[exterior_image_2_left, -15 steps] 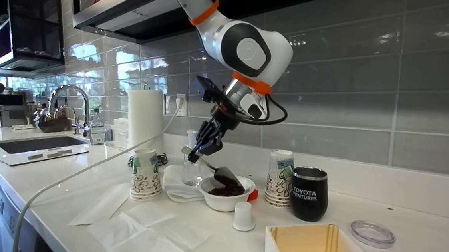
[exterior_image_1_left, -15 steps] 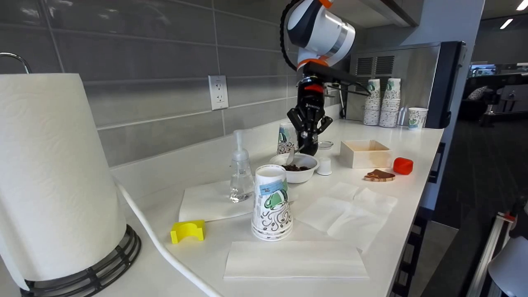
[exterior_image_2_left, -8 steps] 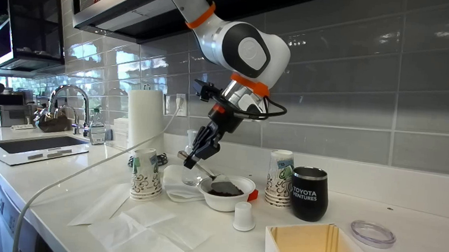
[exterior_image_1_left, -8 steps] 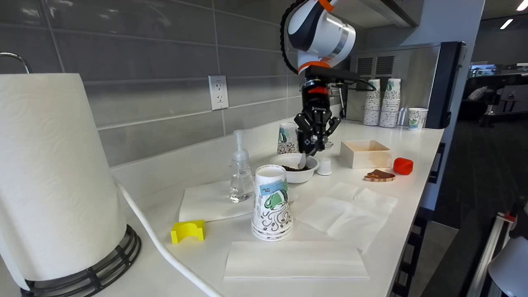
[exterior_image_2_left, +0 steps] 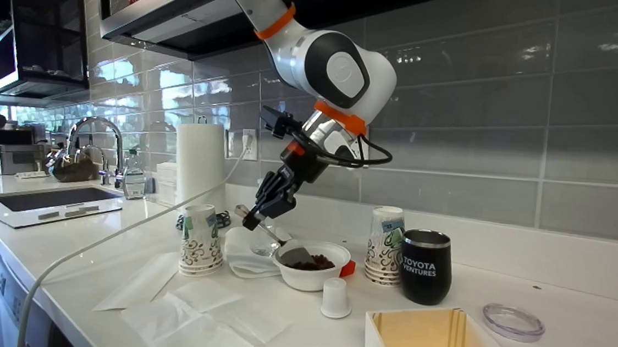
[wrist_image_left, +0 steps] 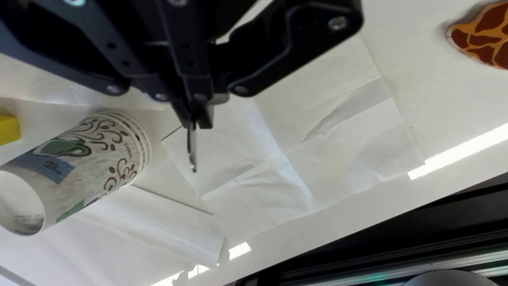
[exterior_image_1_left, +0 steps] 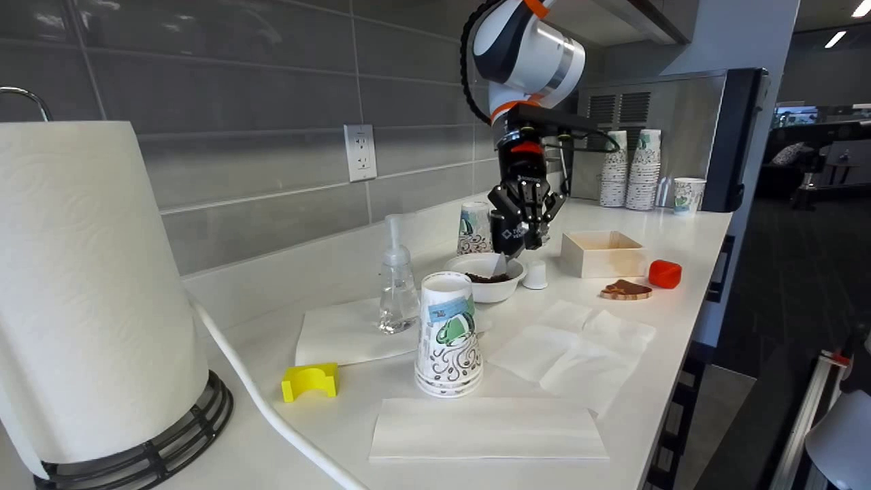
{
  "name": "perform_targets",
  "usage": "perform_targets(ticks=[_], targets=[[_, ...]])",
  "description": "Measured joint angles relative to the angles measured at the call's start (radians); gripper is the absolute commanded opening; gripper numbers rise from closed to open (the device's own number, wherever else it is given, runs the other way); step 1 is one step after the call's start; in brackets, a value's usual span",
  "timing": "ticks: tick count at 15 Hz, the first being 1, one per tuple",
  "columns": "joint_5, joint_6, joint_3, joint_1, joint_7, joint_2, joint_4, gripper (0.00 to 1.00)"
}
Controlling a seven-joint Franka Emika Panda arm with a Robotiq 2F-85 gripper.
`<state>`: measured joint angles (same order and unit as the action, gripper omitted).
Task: Use the cake spatula to stir the contents in the white bowl.
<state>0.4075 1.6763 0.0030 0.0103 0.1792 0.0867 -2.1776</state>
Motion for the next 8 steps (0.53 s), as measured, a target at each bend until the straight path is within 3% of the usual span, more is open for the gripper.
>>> perform_targets(ticks=[8], targets=[[0.071,-0.074,0.0,0.0,-0.084,0.044,0.031,0.01]])
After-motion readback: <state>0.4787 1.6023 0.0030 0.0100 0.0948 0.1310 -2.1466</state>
